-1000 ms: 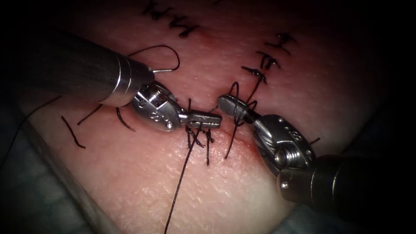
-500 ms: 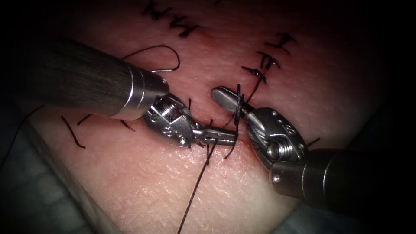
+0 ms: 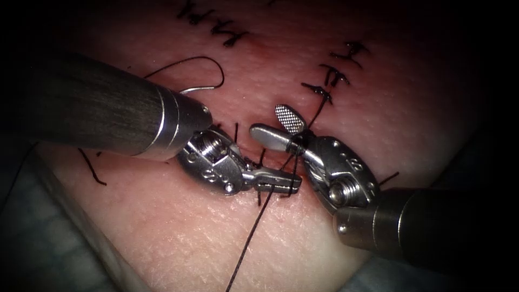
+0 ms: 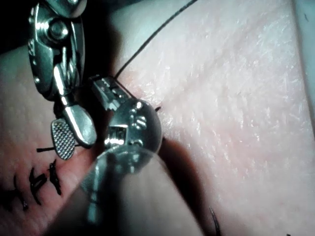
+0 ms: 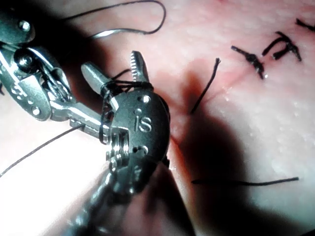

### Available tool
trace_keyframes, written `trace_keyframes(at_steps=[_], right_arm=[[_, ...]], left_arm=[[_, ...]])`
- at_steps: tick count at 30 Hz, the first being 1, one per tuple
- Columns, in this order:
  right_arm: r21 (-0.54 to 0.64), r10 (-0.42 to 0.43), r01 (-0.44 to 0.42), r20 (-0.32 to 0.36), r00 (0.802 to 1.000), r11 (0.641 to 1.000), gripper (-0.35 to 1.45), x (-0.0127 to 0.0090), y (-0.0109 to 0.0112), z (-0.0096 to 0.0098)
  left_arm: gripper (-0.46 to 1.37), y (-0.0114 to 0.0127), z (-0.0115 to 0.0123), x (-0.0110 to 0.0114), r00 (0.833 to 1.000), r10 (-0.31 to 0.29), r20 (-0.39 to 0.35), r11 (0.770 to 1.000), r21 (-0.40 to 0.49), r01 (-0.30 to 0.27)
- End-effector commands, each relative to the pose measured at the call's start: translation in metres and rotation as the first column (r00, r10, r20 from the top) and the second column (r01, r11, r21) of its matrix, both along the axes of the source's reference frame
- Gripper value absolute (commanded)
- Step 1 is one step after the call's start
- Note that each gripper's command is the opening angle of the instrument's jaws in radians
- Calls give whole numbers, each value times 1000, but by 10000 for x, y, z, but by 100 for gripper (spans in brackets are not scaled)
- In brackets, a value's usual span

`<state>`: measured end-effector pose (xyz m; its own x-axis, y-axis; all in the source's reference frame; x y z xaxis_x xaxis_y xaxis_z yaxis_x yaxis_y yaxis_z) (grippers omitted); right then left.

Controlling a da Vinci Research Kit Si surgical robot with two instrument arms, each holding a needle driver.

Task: Wound Closure
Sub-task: Use right hand to grab tail of suture

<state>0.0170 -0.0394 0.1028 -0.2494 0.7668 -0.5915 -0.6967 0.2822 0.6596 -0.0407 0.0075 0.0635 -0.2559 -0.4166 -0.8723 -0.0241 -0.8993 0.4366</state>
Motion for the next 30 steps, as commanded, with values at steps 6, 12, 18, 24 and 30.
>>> trace_keyframes(at_steps=[6,12,18,24,30], right_arm=[[-14,1,-1,6,1000,1000,108,-4,-10,3],[-16,35,-34,51,998,999,102,-17,-10,7],[-16,61,-60,86,994,998,97,-26,-10,14],[-2,94,-95,163,982,995,93,-33,-18,28],[29,173,-181,189,967,983,91,-47,-25,37]], left_arm=[[-35,4,-3,8,1000,-3,-12,1000,-7,3],[-35,3,-9,14,1000,-8,-21,1000,-16,8],[-35,6,-15,12,1000,-9,-21,1000,-16,8],[-35,13,-11,2,1000,-17,-25,1000,-14,16],[-35,29,13,-1,999,-6,-34,1000,-15,6]])
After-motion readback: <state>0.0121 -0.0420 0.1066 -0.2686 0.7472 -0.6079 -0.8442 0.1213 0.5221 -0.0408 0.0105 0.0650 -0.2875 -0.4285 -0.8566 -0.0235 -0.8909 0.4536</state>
